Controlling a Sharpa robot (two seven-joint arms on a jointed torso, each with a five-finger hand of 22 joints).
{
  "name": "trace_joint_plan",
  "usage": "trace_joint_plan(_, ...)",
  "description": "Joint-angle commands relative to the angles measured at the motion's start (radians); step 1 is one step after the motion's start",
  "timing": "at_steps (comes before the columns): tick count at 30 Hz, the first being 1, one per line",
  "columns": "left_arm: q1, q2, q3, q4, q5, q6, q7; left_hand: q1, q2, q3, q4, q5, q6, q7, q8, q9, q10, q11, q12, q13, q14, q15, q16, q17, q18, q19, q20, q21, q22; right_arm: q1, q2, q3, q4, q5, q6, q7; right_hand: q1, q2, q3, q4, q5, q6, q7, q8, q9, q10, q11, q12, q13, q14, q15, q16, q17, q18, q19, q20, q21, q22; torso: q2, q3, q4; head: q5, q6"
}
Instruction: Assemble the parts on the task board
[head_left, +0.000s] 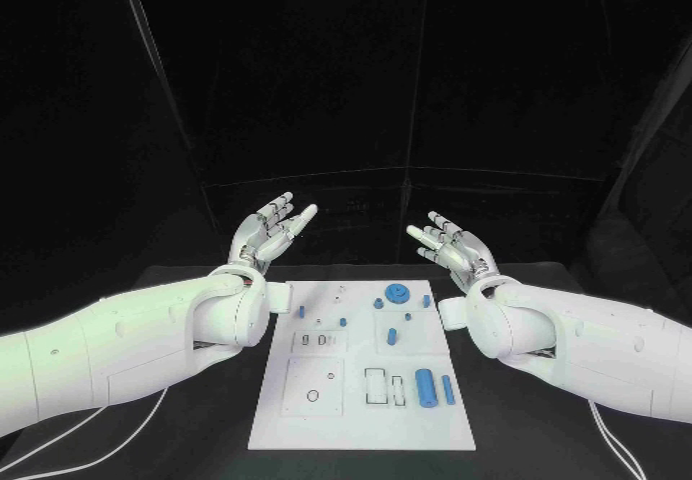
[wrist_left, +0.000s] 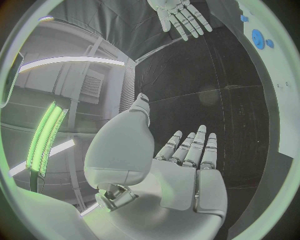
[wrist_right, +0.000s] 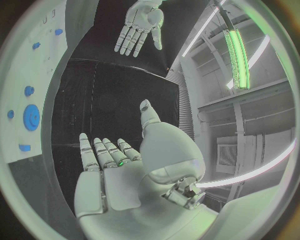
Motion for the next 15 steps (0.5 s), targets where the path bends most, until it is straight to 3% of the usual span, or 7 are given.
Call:
trace_joint_plan(1,0.002,0.002,-0.001,-0.002,0.034,0.07,0.065,0.049,0.003,-0.002,0.014,0.007,0.024,0.103,0.007,0.004,0.023,0.01,0.004,0.003,0.039,0.011,0.011,0.005,0.023,0.017,0.018,0.01,0.005,0.017,0.008,-0.008,-0.024,-0.079,0.209,-0.05,0.147,-0.005,0.027,-0.096,-0.015,0.214,0.145,0.049,0.029,0.337,0.036,0.077,0.033,0.36,0.02,0.084,0.032,0.068,0.307,0.004,0.134,0.059,0.0,-0.0001,-0.0001,0.0,0.0)
trace_joint_plan(6,0.002,0.002,-0.001,-0.002,0.034,0.07,0.065,0.063,0.022,-0.001,0.01,0.005,0.074,0.11,0.015,0.008,0.094,0.027,0.014,0.009,0.182,0.022,0.044,0.024,0.015,0.098,0.018,0.038,0.02,0.031,0.015,-0.017,-0.046,-0.1,0.272,-0.065,0.184,-0.008,0.05,-0.147,-0.026,0.45,0.132,0.102,0.053,0.618,-0.002,0.14,0.046,0.637,-0.023,0.144,0.045,0.113,0.453,0.003,0.204,0.079,0.0,-0.0001,-0.0001,0.0,0.0)
trace_joint_plan(8,0.002,0.002,-0.001,-0.002,0.034,0.07,0.065,0.084,0.031,-0.001,0.004,0.004,0.143,0.111,0.026,0.015,0.192,0.045,0.028,0.017,0.308,0.024,0.078,0.038,0.01,0.223,0.016,0.079,0.04,0.034,0.016,-0.019,-0.05,-0.103,0.283,-0.068,0.196,-0.007,0.059,-0.17,-0.015,0.589,0.119,0.134,0.066,0.69,-0.023,0.153,0.044,0.719,-0.047,0.162,0.046,0.13,0.522,-0.007,0.238,0.089,0.0,-0.0001,-0.0001,0.0,0.0)
trace_joint_plan(9,0.002,0.002,-0.001,-0.002,0.034,0.07,0.065,0.096,0.038,-0.001,-0.002,0.004,0.198,0.106,0.037,0.021,0.299,0.05,0.051,0.028,0.351,0.017,0.095,0.044,0.016,0.324,0.015,0.113,0.058,0.034,0.016,-0.019,-0.051,-0.104,0.285,-0.068,0.198,-0.007,0.062,-0.179,-0.009,0.636,0.113,0.141,0.068,0.715,-0.03,0.153,0.041,0.747,-0.056,0.165,0.045,0.131,0.55,-0.016,0.253,0.093,0.0,-0.0001,-0.0001,0.0,0.0)
trace_joint_plan(10,0.002,0.002,-0.001,-0.002,0.034,0.07,0.065,0.101,0.041,-0.002,-0.005,0.004,0.226,0.107,0.043,0.024,0.348,0.046,0.061,0.032,0.371,0.012,0.103,0.046,0.021,0.372,0.015,0.131,0.066,0.034,0.016,-0.019,-0.051,-0.104,0.286,-0.068,0.198,-0.007,0.064,-0.183,-0.006,0.658,0.11,0.143,0.068,0.727,-0.034,0.152,0.04,0.761,-0.061,0.165,0.044,0.131,0.564,-0.022,0.259,0.094,0.0,-0.0001,-0.0001,0.0,0.0)
trace_joint_plan(11,0.004,-0.016,-0.001,-0.03,0.034,0.102,0.062,0.113,0.048,-0.005,-0.015,0.003,0.29,0.111,0.055,0.029,0.452,0.032,0.083,0.039,0.418,-0.002,0.12,0.05,0.035,0.45,0.014,0.163,0.08,0.049,-0.002,-0.019,-0.105,-0.453,0.136,-0.08,0.2,-0.008,0.068,-0.19,-0.002,0.705,0.103,0.146,0.067,0.757,-0.043,0.148,0.037,0.796,-0.073,0.166,0.042,0.13,0.591,-0.034,0.273,0.097,0.008,0.0002,-0.0025,0.001,-0.004)
trace_joint_plan(15,0.008,-0.034,-0.001,-0.015,0.034,0.116,0.059,0.149,0.065,-0.016,-0.057,0.002,0.511,0.106,0.098,0.047,0.64,-0.008,0.131,0.045,0.547,-0.046,0.162,0.062,0.067,0.569,0.003,0.22,0.097,0.066,-0.002,-0.019,-0.115,-0.569,0.128,-0.104,0.212,-0.017,0.08,-0.192,0.027,0.771,0.088,0.146,0.061,0.829,-0.063,0.137,0.036,0.878,-0.103,0.169,0.045,0.128,0.649,-0.065,0.312,0.11,0.02,0.002,-0.0045,0.014,-0.004)
